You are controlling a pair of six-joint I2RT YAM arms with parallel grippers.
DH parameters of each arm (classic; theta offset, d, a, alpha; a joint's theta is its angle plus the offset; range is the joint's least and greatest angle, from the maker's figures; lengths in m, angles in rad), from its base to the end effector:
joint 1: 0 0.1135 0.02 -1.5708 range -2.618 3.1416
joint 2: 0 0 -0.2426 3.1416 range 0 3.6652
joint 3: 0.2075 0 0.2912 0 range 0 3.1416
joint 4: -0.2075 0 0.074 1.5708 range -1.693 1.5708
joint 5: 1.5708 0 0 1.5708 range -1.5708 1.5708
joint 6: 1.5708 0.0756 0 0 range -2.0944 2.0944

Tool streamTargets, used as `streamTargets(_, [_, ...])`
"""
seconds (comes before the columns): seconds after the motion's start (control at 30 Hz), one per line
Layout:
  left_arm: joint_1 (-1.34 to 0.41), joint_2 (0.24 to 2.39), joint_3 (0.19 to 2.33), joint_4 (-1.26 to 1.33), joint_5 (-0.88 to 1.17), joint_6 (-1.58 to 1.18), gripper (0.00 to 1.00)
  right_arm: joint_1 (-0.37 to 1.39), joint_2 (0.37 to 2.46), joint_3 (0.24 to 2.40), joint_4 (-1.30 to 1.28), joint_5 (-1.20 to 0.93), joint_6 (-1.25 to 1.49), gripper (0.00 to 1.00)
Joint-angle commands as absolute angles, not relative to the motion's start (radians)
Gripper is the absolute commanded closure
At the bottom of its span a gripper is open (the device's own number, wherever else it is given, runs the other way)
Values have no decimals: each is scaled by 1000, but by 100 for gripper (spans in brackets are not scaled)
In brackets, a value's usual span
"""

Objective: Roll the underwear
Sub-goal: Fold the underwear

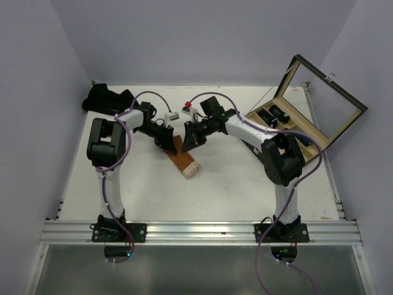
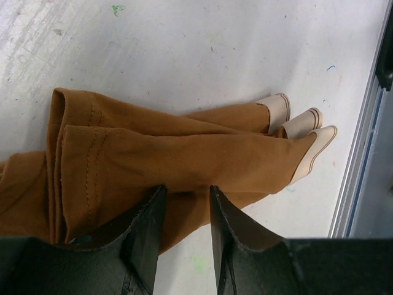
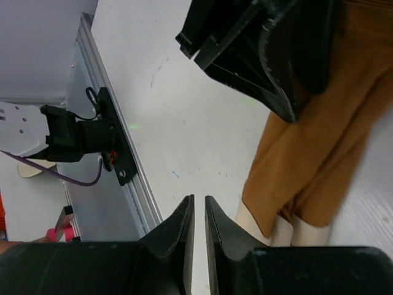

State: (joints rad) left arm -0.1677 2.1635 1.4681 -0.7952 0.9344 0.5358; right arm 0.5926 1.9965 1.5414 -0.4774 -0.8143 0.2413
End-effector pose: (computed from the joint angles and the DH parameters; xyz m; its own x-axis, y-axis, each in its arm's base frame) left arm 0.4062 -0.1304 0.0597 -0.7620 0.4367 -0.4782 0.6417 0.4096 -0.6484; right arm 0.3654 0.3123 0.1620 -0.8244 -0.3573 -0.4390 -0.5621 0.4250 0.7095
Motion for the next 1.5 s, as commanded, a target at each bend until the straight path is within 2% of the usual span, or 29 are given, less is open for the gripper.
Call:
streamTargets(0.0, [-181,2224,1454,-793,752,606,59,644,2086,1583,-373,-876,360,83])
streamTargets(0.27, [-173,2223,1469,-788,744,597,57,583,2236,1439,-273,-819,411,90])
streamTargets(0.47, [-175,2269,1566,-802,764,589,56,604,2177,1212,-43,-821,537,91])
streamTargets(0.57, [-176,2281,1600,-796,785,577,55,635,2128,1102,196,-839,745,89])
streamTargets(0.67, [-179,2286,1615,-790,842,561,54,681,2076,1005,478,-819,1066,79])
streamTargets(0.73, [-178,2275,1621,-796,892,567,53,707,2059,986,642,-821,1136,73])
streamTargets(0.9, [-150,2137,1560,-769,1113,575,50,642,2016,1067,635,-842,1143,72])
streamTargets(1.0, [-103,1957,1456,-611,1161,449,50,576,1965,1106,601,-850,1111,75])
streamTargets(1.1, [-71,1863,1395,-537,1135,391,49,549,1951,1199,406,-848,933,76])
streamTargets(1.2, [-67,1838,1322,-497,1140,335,49,549,1997,1296,270,-839,819,76])
streamTargets(1.37, [-69,1861,1201,-276,1149,128,50,549,2137,1400,238,-835,772,77])
streamTargets(1.47, [-74,1888,1209,-306,1189,161,53,549,2221,1457,212,-841,729,78])
